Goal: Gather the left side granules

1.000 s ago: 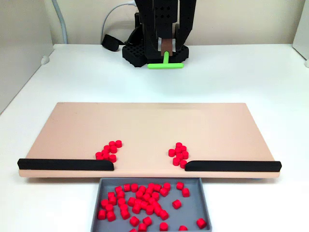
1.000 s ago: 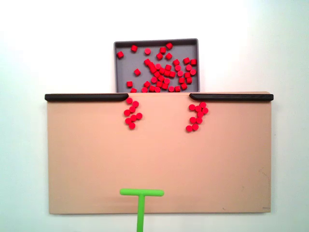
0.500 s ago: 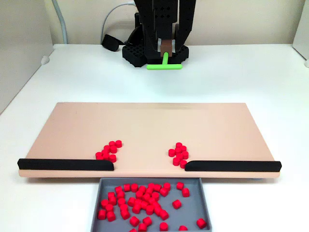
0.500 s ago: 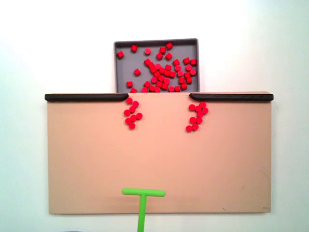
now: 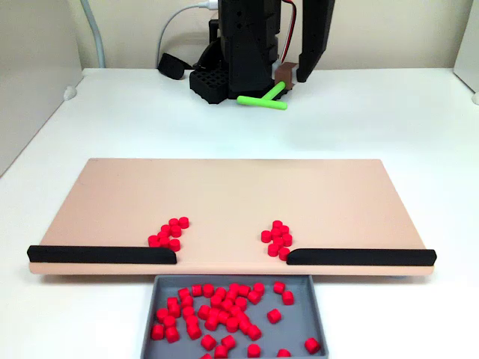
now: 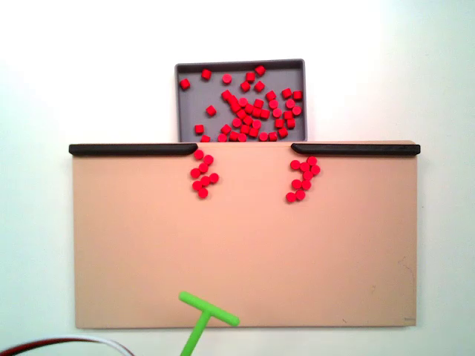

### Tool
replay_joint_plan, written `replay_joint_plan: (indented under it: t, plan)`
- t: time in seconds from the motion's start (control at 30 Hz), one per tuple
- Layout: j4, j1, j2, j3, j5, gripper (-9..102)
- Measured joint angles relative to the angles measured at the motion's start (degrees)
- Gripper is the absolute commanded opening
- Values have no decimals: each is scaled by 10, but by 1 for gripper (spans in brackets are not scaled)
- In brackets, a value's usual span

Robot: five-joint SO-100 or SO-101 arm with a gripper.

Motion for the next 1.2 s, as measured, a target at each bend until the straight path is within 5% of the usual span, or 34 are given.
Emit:
replay_joint_plan:
  t: [0.77, 1.2]
  plan:
    - [3, -30, -235, -248, 439, 0]
    - [7, -40, -349, -366, 598, 0]
